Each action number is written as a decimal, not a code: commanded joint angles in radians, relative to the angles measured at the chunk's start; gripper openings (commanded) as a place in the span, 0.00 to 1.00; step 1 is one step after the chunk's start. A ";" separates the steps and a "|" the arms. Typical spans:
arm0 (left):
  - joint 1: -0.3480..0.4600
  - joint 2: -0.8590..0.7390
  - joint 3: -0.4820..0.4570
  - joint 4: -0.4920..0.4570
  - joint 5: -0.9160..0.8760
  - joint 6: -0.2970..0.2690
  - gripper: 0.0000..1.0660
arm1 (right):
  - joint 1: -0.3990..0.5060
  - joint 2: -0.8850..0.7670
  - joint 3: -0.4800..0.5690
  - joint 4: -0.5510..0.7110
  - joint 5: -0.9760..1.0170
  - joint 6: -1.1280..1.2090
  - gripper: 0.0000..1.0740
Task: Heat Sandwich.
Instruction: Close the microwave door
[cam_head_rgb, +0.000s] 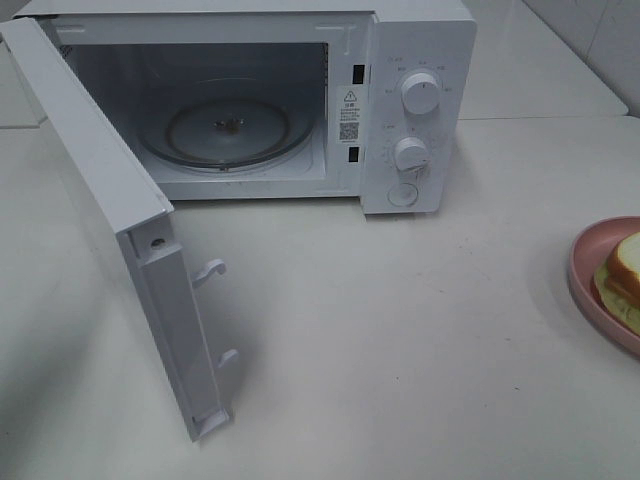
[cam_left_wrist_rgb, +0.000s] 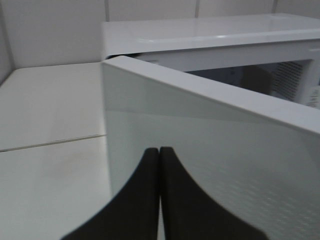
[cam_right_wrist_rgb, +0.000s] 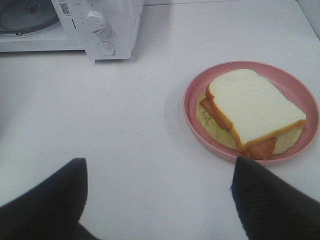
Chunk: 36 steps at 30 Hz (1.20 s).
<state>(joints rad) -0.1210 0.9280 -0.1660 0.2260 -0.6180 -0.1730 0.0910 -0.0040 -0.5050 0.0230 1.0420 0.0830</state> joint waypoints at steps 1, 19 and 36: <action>-0.004 0.160 0.001 0.213 -0.183 -0.194 0.00 | -0.009 -0.027 0.002 -0.009 -0.006 0.004 0.71; -0.129 0.505 -0.007 0.073 -0.453 -0.059 0.00 | -0.009 -0.027 0.002 -0.009 -0.006 0.005 0.71; -0.398 0.645 -0.182 -0.268 -0.457 0.093 0.00 | -0.009 -0.027 0.002 -0.009 -0.006 0.005 0.71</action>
<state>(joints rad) -0.4970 1.5660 -0.3280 0.0140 -1.0620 -0.1080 0.0910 -0.0040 -0.5050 0.0230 1.0420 0.0830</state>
